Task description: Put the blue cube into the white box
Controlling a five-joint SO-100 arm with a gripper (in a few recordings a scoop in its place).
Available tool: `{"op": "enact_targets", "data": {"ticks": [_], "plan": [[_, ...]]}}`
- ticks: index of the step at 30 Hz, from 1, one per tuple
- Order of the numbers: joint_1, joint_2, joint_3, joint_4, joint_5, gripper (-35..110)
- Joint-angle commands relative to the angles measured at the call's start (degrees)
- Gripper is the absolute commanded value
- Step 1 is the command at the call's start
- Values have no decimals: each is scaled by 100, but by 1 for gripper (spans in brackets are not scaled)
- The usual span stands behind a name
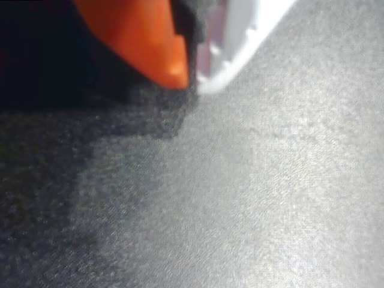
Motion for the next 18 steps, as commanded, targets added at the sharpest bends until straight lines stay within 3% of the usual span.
{"op": "enact_targets", "data": {"ticks": [1,18], "plan": [[44,26,-18,26,44,0],[53,26,-18,26,79,0]]}}
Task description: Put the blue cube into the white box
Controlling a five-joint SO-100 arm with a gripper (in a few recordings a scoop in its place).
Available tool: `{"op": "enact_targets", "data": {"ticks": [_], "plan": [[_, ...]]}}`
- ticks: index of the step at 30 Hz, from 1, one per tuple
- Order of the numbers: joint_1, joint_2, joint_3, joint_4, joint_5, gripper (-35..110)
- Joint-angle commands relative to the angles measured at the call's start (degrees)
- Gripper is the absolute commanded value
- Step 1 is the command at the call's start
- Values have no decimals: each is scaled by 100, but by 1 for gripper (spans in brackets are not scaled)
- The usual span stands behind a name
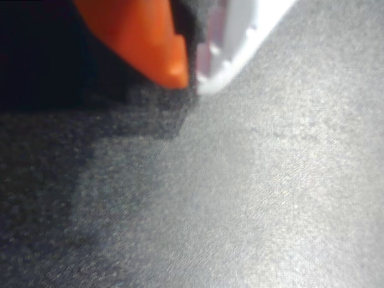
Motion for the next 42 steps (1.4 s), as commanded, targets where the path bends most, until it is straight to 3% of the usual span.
{"op": "enact_targets", "data": {"ticks": [1,20,30,39,42], "plan": [[26,26,-18,26,62,0],[-123,-149,-360,176,334,0],[-369,-3920,-3384,343,387,0],[-1090,-7005,-5950,466,1072,0],[-1187,-7646,-6460,404,1072,8]]}}
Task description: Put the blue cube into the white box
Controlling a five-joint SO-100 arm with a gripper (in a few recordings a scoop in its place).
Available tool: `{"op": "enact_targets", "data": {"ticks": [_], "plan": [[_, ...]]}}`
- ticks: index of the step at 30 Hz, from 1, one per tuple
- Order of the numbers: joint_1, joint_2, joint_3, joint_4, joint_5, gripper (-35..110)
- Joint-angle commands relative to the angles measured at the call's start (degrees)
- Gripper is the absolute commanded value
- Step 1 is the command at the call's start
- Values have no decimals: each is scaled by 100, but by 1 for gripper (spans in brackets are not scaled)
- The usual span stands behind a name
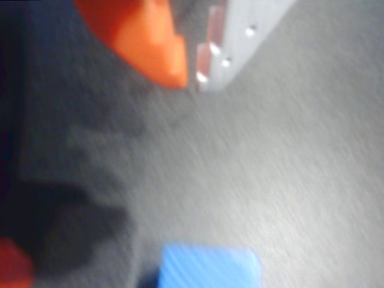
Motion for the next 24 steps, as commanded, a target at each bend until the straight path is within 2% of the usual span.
{"op": "enact_targets", "data": {"ticks": [1,8,17,24], "plan": [[-97,-589,-686,-105,44,10],[-185,-1327,-826,-835,18,24],[-439,-1811,-826,-1564,343,24],[-510,-1986,-888,-1661,431,24]]}}
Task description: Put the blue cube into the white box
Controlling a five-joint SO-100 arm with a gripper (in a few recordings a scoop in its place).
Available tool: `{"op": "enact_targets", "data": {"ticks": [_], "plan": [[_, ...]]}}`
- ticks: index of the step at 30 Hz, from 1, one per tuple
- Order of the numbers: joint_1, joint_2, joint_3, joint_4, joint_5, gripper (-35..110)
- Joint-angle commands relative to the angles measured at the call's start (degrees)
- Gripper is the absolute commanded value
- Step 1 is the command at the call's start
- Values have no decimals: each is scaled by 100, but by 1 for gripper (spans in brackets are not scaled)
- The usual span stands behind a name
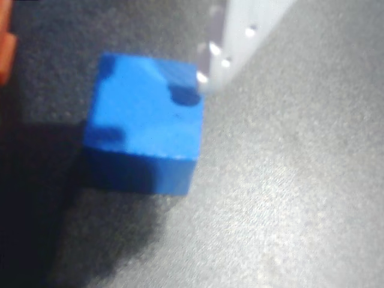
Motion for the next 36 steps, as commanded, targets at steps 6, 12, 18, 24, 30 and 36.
{"op": "enact_targets", "data": {"ticks": [6,12,18,24,30,36], "plan": [[-158,-176,-149,-325,176,24],[-220,-387,-123,-527,281,24],[-229,-686,-114,-712,299,23],[-176,-773,88,-967,316,10],[-132,-844,149,-1090,343,0],[-62,-343,79,-712,668,0]]}}
